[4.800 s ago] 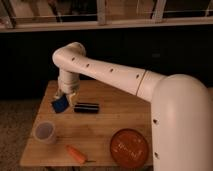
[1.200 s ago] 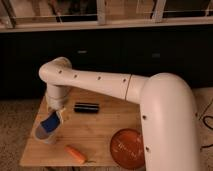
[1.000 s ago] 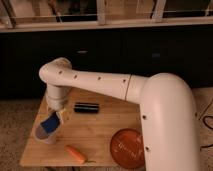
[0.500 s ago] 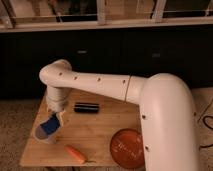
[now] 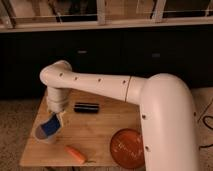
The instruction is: Place the white sponge in the ceramic cup
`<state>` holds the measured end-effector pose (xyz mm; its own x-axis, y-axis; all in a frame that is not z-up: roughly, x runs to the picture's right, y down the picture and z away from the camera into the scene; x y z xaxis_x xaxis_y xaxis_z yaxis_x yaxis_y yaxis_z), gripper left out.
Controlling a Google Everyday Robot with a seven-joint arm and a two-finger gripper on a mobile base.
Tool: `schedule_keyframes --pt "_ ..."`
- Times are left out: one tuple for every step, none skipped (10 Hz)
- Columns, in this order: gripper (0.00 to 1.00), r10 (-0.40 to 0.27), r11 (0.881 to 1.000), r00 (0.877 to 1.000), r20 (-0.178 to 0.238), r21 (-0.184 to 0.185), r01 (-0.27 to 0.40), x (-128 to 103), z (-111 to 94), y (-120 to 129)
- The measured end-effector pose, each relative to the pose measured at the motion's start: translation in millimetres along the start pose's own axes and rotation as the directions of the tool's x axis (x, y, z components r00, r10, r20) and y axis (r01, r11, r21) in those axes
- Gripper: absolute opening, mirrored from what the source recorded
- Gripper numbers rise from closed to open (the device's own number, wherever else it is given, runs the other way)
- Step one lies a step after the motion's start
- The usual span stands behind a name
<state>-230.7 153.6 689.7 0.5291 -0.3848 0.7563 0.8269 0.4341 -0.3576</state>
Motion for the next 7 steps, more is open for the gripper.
schedule_keyframes --pt "0.08 -0.004 1.000 1.000 -0.003 0.001 0.004 -2 1 -4" --pt "0.08 -0.010 1.000 1.000 -0.005 0.000 0.010 -4 2 -9" --pt "0.08 -0.014 1.000 1.000 -0.007 -0.002 0.014 -4 3 -14" --pt "0.08 -0.024 1.000 1.000 -0.006 -0.008 0.024 -6 5 -18" --pt "0.08 -0.036 0.999 0.999 -0.003 -0.012 0.036 -9 8 -23" --pt "0.11 -0.047 0.999 0.999 0.000 -0.017 0.047 -12 11 -28" --pt "0.22 -0.052 0.998 0.999 -0.001 -0.018 0.052 -13 12 -31"
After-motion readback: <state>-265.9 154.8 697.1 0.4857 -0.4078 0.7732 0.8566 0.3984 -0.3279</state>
